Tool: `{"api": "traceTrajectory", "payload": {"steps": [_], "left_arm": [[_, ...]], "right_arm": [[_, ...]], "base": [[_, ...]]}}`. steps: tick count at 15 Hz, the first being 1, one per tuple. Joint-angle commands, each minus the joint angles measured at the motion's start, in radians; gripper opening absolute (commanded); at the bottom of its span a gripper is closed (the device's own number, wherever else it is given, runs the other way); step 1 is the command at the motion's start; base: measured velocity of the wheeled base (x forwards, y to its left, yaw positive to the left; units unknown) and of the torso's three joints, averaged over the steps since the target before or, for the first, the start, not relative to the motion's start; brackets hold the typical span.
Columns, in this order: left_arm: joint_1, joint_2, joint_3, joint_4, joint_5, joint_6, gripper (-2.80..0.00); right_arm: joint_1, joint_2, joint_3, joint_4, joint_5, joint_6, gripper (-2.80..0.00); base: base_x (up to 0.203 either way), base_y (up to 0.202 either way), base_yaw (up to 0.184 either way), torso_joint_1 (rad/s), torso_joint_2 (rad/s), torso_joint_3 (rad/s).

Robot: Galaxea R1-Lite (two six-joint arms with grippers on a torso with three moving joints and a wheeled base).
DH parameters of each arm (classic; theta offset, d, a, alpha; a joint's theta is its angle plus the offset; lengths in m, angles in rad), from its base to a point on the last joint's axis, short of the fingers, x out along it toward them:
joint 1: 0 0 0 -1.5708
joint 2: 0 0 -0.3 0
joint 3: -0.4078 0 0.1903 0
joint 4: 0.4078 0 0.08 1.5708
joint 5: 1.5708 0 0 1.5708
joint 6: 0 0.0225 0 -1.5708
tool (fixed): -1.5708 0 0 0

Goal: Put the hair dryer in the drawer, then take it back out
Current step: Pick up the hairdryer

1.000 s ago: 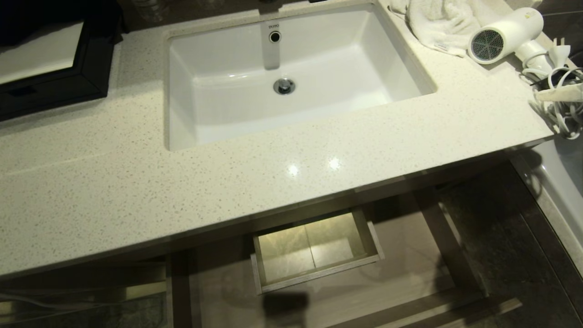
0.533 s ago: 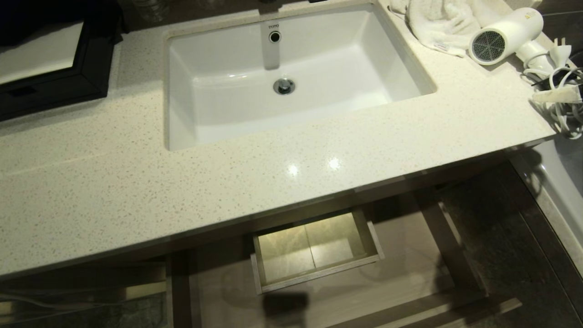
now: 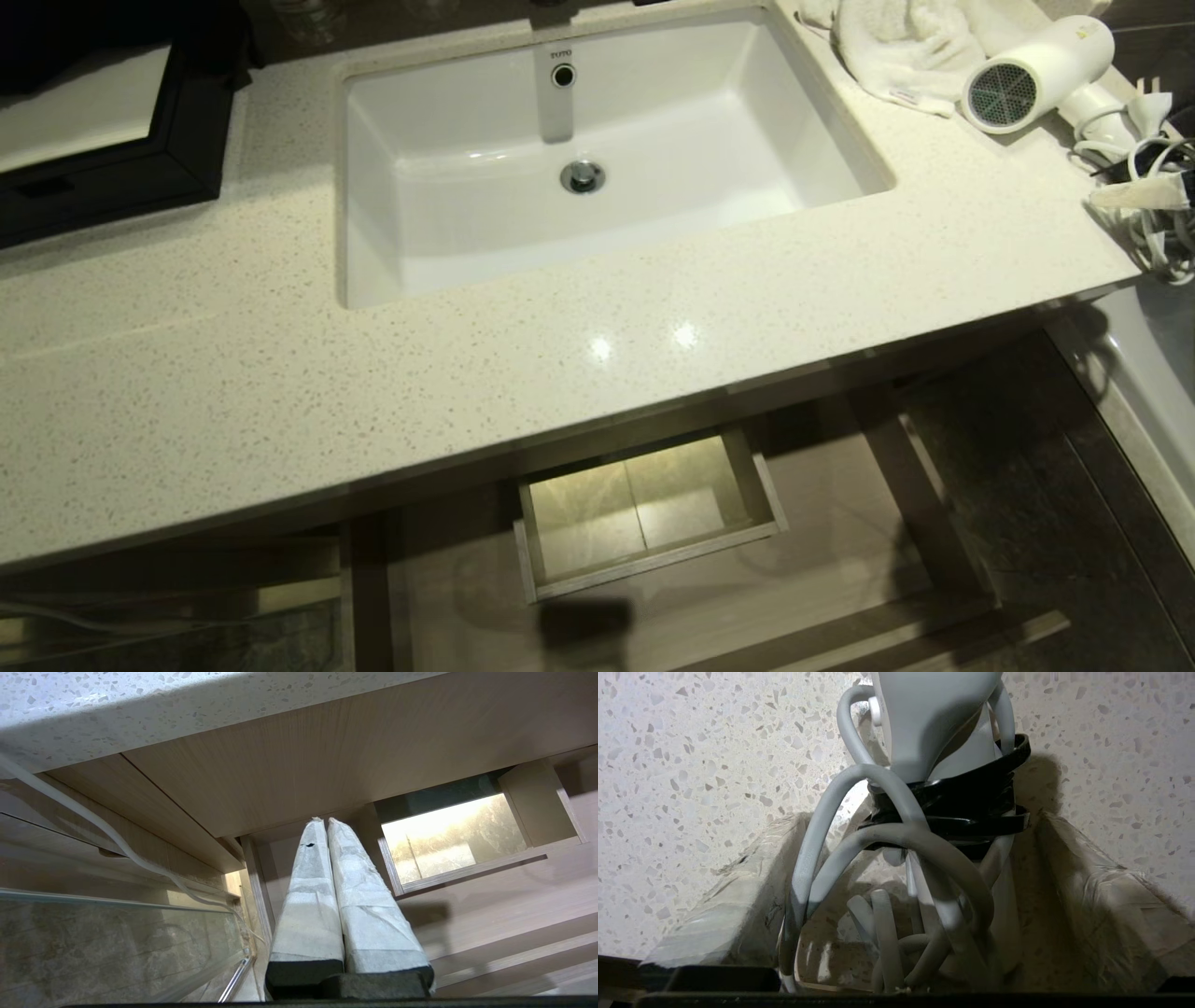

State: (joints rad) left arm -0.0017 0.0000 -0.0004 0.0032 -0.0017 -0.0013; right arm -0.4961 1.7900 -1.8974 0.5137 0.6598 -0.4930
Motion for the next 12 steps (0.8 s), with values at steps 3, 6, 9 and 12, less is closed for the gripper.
{"api": "traceTrajectory", "payload": {"steps": [3, 6, 9, 12], "left_arm": [[0.0, 0.0, 0.0, 0.0, 0.0, 0.0, -2.8], [-0.001, 0.0, 0.0, 0.0, 0.0, 0.0, -2.8], [-0.001, 0.0, 0.0, 0.0, 0.0, 0.0, -2.8], [0.0, 0.0, 0.0, 0.0, 0.0, 0.0, -2.8]], "right_arm": [[0.001, -0.004, 0.0, 0.002, 0.002, -0.001, -2.8], [0.004, -0.006, 0.0, 0.008, -0.016, -0.01, -2.8], [0.01, -0.012, 0.0, -0.001, -0.034, -0.012, -2.8], [0.02, -0.038, 0.003, 0.009, -0.038, -0.01, -2.8]], "base": [[0.0, 0.0, 0.0, 0.0, 0.0, 0.0], [0.0, 0.0, 0.0, 0.0, 0.0, 0.0], [0.0, 0.0, 0.0, 0.0, 0.0, 0.0], [0.0, 0.0, 0.0, 0.0, 0.0, 0.0]]}}
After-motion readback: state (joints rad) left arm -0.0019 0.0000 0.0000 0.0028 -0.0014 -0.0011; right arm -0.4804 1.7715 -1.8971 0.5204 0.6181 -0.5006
